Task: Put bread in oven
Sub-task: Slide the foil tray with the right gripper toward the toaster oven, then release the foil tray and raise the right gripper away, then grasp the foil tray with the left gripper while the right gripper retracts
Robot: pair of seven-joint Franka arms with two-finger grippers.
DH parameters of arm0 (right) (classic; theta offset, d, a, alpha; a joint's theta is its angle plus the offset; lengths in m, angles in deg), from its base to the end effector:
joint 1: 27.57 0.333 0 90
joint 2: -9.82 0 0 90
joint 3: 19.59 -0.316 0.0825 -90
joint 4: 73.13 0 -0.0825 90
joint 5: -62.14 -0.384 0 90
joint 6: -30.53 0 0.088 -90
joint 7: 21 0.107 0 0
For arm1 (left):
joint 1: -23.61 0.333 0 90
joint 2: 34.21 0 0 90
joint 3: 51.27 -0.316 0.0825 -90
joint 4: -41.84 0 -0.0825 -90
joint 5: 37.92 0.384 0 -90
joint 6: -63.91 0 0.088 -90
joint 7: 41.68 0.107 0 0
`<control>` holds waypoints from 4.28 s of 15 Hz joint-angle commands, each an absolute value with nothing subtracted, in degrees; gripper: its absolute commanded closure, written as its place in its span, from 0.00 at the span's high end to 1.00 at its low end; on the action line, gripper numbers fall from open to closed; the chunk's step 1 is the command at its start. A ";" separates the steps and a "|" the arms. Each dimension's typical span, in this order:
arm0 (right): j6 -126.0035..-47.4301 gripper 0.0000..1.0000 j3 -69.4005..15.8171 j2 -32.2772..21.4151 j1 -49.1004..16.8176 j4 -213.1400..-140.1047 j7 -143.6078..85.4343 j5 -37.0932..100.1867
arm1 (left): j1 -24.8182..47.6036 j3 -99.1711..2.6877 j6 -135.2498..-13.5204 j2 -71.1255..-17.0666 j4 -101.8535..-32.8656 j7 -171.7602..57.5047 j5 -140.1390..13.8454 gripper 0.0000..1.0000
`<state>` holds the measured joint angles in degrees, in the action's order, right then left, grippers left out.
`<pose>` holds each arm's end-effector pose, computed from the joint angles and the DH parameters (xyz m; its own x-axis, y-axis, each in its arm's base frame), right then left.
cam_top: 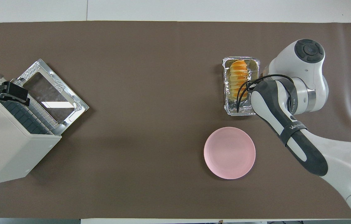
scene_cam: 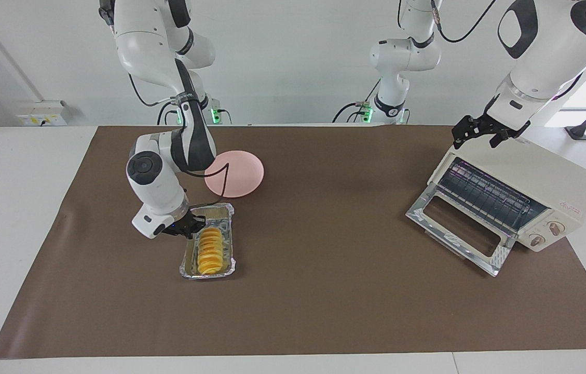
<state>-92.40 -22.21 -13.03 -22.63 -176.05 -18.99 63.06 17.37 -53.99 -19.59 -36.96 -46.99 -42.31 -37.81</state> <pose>0.6359 0.0816 0.3236 0.9935 0.1025 -0.0492 0.1025 -0.9947 -0.0030 0.5547 -0.0345 0.5983 0.9889 -0.0493 -0.1404 -0.0506 -0.9987 -0.0057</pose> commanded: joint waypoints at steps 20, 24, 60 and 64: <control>-85.02 0.00 -23.19 -18.29 3.44 -154.33 17.32 47.99 | 17.90 -53.82 -19.76 -35.27 -48.60 -41.51 -37.48 1.00; -91.62 0.00 -23.28 -19.44 5.83 -160.30 16.45 48.07 | 17.90 -53.82 -19.76 -35.35 -48.60 -41.51 -37.48 1.00; -57.46 1.00 -22.49 11.14 -29.14 -169.02 -33.46 61.43 | -3.28 -53.38 -31.08 -55.57 -34.97 -63.90 -43.37 1.00; -57.27 1.00 -22.49 10.79 -31.34 -168.50 -35.95 63.46 | -11.09 -53.38 -41.53 -54.87 -46.46 -70.50 -40.65 1.00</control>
